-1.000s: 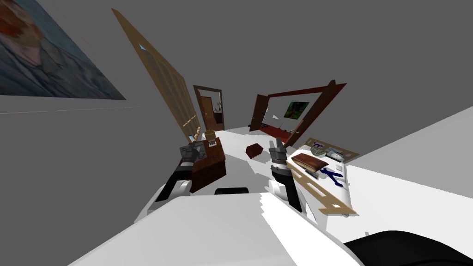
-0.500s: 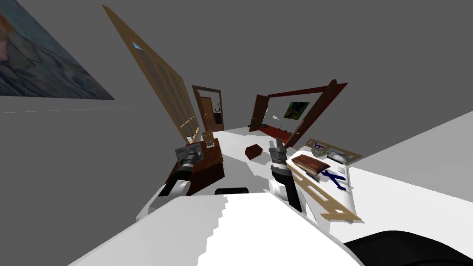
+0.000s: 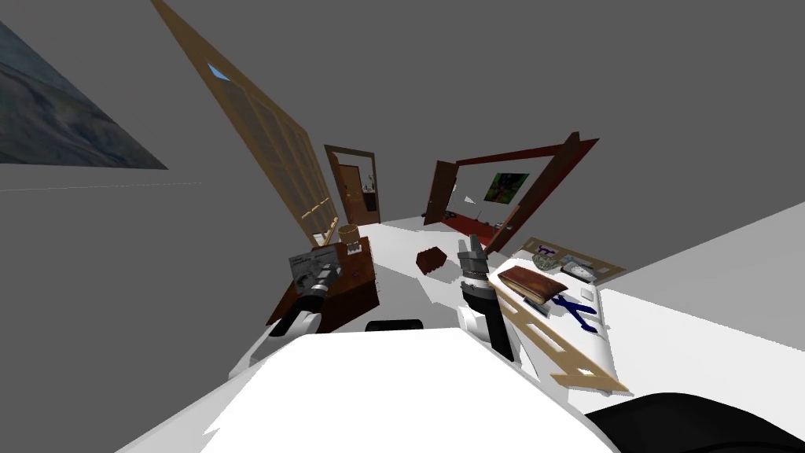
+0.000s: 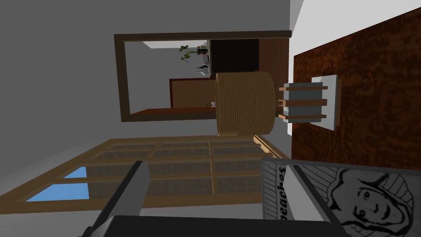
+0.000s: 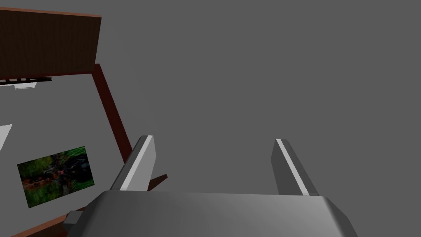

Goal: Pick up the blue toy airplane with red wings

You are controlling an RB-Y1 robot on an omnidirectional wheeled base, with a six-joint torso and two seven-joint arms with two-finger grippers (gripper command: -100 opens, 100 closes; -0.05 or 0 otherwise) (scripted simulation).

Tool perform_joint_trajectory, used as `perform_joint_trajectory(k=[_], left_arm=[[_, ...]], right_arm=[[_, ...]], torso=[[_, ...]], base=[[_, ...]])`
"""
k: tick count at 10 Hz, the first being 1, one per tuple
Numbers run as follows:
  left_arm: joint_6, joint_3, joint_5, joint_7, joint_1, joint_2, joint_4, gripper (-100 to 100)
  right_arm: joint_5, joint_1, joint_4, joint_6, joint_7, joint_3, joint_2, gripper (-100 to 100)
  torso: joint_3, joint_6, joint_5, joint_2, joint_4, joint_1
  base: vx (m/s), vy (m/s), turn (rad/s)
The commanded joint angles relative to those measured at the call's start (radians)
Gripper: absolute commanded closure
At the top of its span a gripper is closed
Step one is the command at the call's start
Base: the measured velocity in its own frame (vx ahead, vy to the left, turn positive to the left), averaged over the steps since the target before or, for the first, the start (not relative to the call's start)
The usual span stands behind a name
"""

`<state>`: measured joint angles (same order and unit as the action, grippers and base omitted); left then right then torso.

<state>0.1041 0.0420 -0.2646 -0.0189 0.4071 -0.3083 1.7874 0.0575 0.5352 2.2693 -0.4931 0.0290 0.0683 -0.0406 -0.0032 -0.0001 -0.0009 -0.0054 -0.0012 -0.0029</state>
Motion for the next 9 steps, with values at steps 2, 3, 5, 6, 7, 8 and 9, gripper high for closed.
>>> perform_joint_trajectory(k=[2,3,5,6,7,8,9], left_arm=[[-0.027,-0.007,-0.029,-0.002,-0.007,-0.018,-0.058,-100],[-0.027,-0.007,-0.029,-0.002,-0.007,-0.018,-0.066,-100],[-0.054,-0.011,-0.056,-0.007,-0.009,-0.037,-0.115,-100],[-0.080,-0.016,-0.084,-0.012,-0.011,-0.055,-0.159,-100],[-0.080,-0.016,-0.084,-0.012,-0.011,-0.055,-0.165,-100],[-0.107,-0.020,-0.111,-0.015,-0.013,-0.073,-0.189,-100],[-0.107,-0.020,-0.111,-0.015,-0.013,-0.073,-0.215,-100]], right_arm=[[0.000,0.000,0.000,0.000,0.000,0.000,0.000,0],[0.000,0.000,0.000,0.000,0.000,0.000,0.000,0],[0.000,0.000,0.000,0.000,0.000,0.000,0.000,0],[0.000,0.000,0.000,0.000,0.000,0.000,0.000,0],[0.000,0.000,0.000,0.000,0.000,0.000,0.000,0],[0.000,0.000,0.000,0.000,0.000,0.000,0.000,0],[0.000,0.000,0.000,0.000,0.000,0.000,0.000,0]], torso=[[0.000,0.000,0.000,-0.001,0.000,-0.002],[0.000,0.000,0.000,-0.001,0.000,-0.001],[0.000,0.000,0.000,0.000,0.000,0.002],[0.000,0.000,0.000,0.000,0.000,0.001],[0.000,0.000,0.000,-0.001,0.000,-0.002],[0.000,0.000,0.000,0.000,0.000,-0.001],[-0.001,0.000,0.000,-0.002,0.000,-0.001]], base=[[0.091,-0.075,0.012],[0.046,-0.014,-0.001],[0.087,-0.030,0.009],[0.096,-0.086,0.017],[0.088,-0.074,0.020],[0.116,-0.069,0.018],[0.093,-0.057,0.009]])
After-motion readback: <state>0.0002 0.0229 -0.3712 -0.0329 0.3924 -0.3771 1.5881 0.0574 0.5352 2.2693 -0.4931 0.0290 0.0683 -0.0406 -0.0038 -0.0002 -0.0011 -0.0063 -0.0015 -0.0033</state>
